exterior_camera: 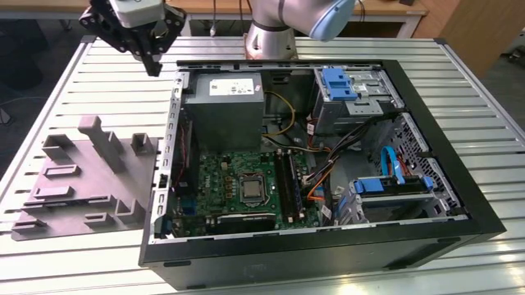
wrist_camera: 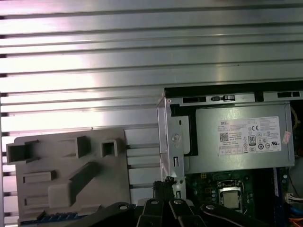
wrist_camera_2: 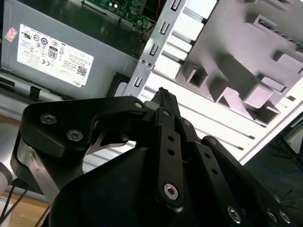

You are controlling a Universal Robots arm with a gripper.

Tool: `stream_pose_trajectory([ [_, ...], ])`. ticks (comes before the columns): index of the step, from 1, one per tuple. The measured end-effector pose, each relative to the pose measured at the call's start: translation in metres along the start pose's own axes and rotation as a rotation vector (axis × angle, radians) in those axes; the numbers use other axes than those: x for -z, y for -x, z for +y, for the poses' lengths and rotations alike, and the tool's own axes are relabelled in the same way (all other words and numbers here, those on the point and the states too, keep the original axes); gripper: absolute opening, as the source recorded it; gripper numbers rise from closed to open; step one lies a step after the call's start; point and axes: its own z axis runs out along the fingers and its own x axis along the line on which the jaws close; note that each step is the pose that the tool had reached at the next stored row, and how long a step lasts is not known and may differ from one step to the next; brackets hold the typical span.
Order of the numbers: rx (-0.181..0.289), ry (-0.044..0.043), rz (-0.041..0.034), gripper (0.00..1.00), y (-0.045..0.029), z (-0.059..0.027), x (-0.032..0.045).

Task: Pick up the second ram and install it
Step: 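Reach for the second ram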

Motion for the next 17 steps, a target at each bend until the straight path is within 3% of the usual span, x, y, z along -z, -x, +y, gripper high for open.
stream_pose_trajectory([
  [17, 0.0, 0.0, -0.0001, 0.11, -0.0433, -0.0033, -0.001],
])
